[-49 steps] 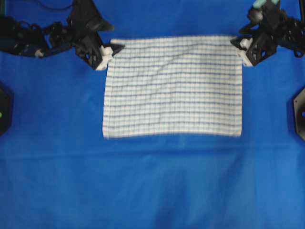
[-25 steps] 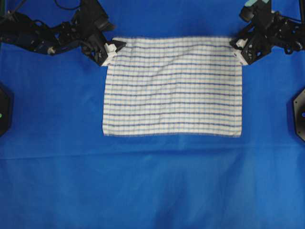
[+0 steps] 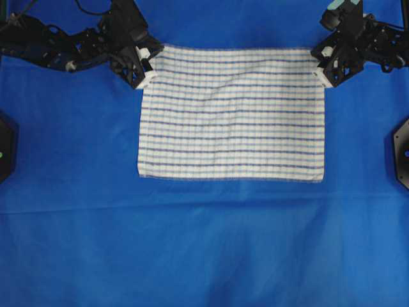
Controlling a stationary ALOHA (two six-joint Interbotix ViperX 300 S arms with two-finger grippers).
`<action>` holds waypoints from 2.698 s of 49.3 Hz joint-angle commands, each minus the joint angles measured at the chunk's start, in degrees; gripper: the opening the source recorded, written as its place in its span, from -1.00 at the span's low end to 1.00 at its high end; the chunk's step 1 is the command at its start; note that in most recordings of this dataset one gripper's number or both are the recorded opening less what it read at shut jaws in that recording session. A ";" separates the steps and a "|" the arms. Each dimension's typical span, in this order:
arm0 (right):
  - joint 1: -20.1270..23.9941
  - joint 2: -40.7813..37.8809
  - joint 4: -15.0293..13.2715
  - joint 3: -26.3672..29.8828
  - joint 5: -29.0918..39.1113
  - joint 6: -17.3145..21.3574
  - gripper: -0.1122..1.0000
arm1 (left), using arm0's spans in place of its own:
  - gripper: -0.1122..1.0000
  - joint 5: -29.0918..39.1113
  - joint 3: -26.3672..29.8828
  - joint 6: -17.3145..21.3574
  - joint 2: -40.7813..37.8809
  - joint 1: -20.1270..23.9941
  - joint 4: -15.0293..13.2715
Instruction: Fold the blue towel.
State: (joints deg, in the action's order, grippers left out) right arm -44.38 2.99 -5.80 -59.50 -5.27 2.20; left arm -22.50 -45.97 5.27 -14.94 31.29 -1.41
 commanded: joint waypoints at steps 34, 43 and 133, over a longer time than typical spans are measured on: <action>0.70 17.93 0.26 -1.58 6.77 1.14 -0.70 | -0.73 4.39 -2.46 0.62 12.04 -1.41 0.26; 3.08 19.42 1.49 -2.72 7.65 1.14 -0.70 | -0.73 4.66 -3.34 0.70 14.94 -2.72 0.26; 45.00 25.49 6.68 -6.06 20.83 24.26 -0.64 | -0.26 11.43 -10.37 -7.73 23.82 -31.90 0.00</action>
State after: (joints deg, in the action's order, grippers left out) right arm 0.44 28.30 0.97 -66.88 15.82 26.37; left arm -10.72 -57.13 -2.46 8.44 -0.53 -1.32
